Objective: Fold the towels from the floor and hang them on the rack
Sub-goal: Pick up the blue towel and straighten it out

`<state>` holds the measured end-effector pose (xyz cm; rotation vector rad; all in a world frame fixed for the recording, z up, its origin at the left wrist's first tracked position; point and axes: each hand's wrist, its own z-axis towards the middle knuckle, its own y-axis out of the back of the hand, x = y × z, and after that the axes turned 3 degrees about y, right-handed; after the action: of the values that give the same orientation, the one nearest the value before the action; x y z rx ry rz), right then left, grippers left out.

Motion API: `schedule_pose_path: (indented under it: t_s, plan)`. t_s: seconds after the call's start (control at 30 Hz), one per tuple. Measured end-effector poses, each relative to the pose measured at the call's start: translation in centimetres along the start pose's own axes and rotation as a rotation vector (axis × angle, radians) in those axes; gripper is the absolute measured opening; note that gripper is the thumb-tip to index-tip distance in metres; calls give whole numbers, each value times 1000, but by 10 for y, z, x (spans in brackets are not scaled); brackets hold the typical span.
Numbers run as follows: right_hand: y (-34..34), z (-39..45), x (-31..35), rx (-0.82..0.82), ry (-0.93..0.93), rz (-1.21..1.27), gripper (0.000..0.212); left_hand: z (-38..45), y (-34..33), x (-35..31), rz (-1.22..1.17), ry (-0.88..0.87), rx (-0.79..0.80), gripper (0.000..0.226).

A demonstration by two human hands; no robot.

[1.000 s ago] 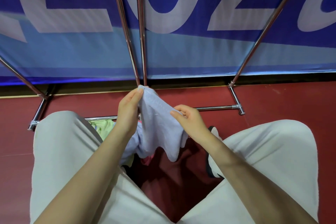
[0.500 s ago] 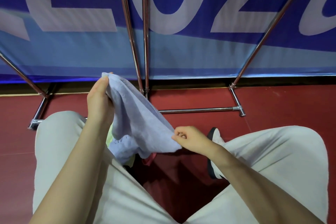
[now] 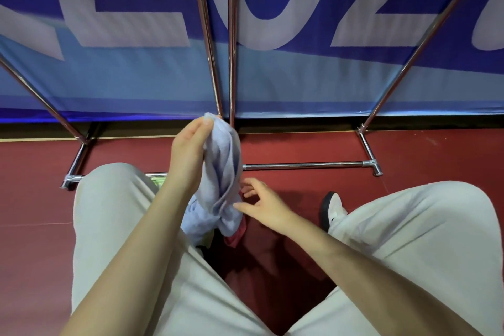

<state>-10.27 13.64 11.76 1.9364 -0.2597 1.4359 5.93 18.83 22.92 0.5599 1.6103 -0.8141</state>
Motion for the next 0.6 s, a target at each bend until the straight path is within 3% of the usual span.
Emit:
schedule_pose_path:
  t_s: [0.1, 0.33, 0.47, 0.6]
  plan:
    - [-16, 5, -8, 56, -42, -108, 66, -4, -4, 3, 3, 37, 48, 18]
    - [-12, 6, -37, 161, -196, -521, 37, -4, 2, 1, -35, 92, 36, 21]
    - [-7, 4, -49, 189, -228, -527, 35, -2, 20, -2, -108, 47, -26, 20]
    - [-2, 4, -39, 143, -170, -390, 23, 7, 48, -4, -165, 68, -212, 23]
